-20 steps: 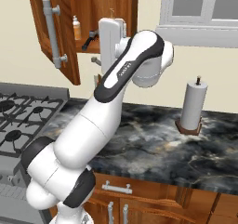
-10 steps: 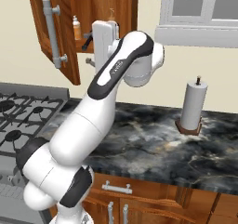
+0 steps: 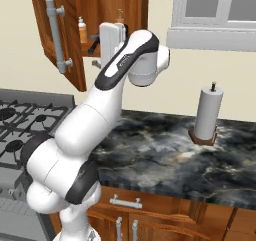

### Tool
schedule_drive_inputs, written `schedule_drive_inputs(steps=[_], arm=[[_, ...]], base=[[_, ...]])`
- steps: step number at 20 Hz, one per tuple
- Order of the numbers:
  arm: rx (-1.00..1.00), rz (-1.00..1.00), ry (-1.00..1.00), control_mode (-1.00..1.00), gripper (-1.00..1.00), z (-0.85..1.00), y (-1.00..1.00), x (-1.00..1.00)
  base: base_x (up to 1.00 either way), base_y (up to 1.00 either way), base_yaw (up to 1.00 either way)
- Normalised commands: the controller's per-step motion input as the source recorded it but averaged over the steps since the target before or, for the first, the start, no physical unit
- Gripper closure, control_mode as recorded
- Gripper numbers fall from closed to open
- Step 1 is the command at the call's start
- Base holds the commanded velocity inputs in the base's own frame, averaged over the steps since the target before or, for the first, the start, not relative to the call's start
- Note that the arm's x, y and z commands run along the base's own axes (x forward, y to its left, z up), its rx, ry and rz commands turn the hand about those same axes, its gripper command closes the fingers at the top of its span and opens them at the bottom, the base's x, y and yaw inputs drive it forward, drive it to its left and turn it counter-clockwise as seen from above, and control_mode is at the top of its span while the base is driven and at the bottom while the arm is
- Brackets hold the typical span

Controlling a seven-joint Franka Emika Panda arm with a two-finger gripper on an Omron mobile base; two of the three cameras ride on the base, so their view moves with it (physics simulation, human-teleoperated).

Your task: Pick the soap dispenser and dish brush from the cabinet and place them on the counter.

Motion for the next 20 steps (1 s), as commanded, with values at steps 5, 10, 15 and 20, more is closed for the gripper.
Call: schedule_drive_inputs(steps=[5, 10, 15, 20], arm=[[0.0, 0.06, 0.01, -1.0, -1.0, 0.0, 0.26, 0.19], [0.0, 0.05, 0.0, -1.0, -1.0, 0.02, 0.32, -0.05], [0.0, 0.07, 0.0, -1.0, -1.0, 0.01, 0.49, -0.17], [0.0, 0.06, 0.0, -1.0, -1.0, 0.0, 0.67, -0.23]], base=[[0.0, 0.0, 0.0], [0.0, 0.0, 0.0], [0.0, 0.0, 0.0], [0.0, 0.0, 0.0]])
